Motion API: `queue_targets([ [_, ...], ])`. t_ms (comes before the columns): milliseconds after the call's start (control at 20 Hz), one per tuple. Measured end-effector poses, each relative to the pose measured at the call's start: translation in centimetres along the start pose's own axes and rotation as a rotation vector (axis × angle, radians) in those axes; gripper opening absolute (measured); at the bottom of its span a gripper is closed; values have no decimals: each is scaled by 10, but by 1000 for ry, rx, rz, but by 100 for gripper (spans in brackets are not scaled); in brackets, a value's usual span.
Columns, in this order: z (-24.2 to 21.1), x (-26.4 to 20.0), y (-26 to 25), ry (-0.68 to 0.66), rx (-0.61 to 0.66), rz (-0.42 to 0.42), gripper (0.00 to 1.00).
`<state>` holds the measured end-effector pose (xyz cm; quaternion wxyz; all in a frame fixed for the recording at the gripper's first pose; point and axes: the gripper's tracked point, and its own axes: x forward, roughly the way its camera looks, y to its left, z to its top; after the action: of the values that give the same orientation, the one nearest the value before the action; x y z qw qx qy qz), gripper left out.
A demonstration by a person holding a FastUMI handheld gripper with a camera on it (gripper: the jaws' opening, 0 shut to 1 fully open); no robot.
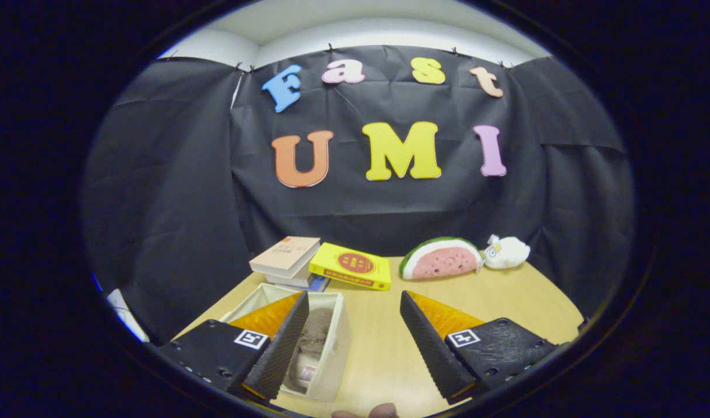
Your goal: Open the storage box then place both shoes into the box .Put the left shoe in first, then the right shoe, with the right side of both shoes facing outward in a uniform manner.
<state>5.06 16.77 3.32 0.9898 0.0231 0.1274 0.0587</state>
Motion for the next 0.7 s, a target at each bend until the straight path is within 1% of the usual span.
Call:
queue_targets([
  [150, 14, -19, -31, -97, -56, -23, 96],
  [250, 12, -33, -46, -144, -69, -36, 96],
  [300, 7, -32, -60, -163, -67, -43, 96],
  [400, -2, -45, -76, -197, -67, -66, 96],
  [550, -17, -58, -85, -242, -79, -88, 96],
  [600, -23, -60, -85, -248, -86, -88, 96],
  [700, -44, -64, -79, -224, -75, -60, 95],
])
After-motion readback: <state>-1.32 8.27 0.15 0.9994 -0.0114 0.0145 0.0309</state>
